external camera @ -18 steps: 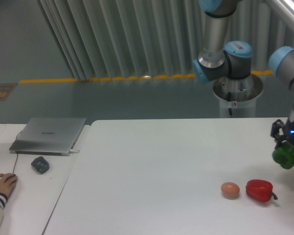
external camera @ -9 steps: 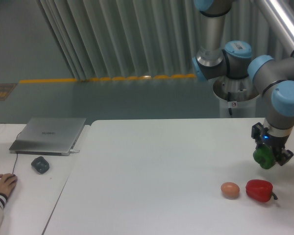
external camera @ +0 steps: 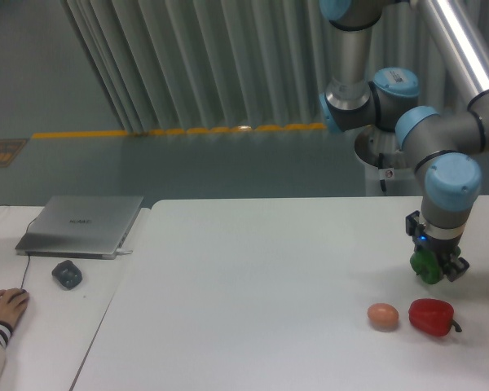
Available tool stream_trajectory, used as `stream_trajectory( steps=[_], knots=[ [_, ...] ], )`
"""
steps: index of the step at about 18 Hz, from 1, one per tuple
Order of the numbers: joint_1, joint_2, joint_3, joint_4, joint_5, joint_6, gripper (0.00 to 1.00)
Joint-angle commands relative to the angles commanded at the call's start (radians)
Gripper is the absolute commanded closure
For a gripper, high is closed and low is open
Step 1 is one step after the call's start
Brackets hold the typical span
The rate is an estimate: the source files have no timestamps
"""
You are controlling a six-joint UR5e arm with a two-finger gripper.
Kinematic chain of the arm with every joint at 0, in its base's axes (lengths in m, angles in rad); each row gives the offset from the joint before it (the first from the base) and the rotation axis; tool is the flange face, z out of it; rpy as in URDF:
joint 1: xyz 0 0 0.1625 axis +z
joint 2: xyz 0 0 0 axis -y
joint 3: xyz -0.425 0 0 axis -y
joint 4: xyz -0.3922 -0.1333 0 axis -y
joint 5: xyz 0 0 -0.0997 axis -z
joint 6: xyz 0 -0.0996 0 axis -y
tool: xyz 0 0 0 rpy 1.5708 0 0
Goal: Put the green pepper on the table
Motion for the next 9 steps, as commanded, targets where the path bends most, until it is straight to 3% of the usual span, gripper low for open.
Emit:
stream_trajectory(
  steps=[3,5,9],
  knots=[
    [0.0,0.0,0.008,0.0,0.002,-0.035,0.16],
    [0.0,0.0,0.012,0.0,0.002,-0.041,0.01],
    [0.002,0.002,0.023,-0.002,0.003,-0.04,0.01]
  ],
)
